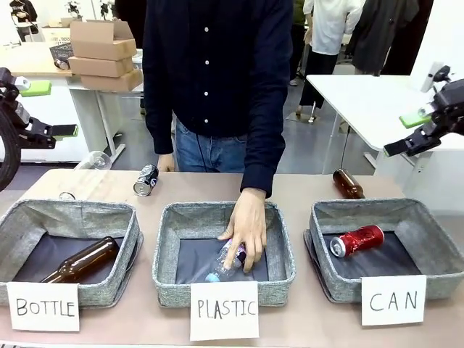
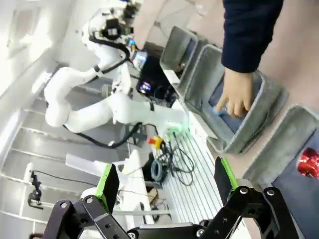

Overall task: Sort the can waste into the basket.
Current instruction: Pick up the can waste from the table and place it in the right Fabric basket.

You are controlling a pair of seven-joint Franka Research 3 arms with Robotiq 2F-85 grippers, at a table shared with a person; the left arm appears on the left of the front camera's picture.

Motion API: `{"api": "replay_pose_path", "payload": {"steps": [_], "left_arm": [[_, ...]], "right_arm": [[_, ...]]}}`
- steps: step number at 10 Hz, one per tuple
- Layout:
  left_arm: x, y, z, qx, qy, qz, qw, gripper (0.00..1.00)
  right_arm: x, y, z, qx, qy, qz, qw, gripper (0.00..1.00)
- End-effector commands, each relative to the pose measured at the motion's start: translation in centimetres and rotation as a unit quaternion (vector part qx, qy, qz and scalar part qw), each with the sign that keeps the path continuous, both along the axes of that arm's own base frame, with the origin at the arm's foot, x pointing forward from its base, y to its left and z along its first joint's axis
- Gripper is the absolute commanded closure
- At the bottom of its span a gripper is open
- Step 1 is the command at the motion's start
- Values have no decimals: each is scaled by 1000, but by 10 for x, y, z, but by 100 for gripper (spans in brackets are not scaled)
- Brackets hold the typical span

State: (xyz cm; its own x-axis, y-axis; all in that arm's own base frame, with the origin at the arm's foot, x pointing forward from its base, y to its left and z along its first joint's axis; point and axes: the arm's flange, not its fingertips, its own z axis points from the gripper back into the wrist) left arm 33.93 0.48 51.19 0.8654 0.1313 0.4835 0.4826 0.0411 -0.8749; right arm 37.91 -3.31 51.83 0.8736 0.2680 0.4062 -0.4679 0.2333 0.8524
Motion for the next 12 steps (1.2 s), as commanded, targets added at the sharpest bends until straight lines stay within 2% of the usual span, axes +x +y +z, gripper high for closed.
{"api": "replay_pose_path", "payload": {"steps": [1,11,12], "left_arm": [[0,-2,1,-10,-13,-1,1000,0],[0,-2,1,-10,-13,-1,1000,0],[0,0,0,0,0,0,1000,0]], "right_arm": [[-1,4,3,-51,-14,31,998,0],[-1,4,3,-51,-14,31,998,0],[-1,4,3,-51,-14,31,998,0]]}}
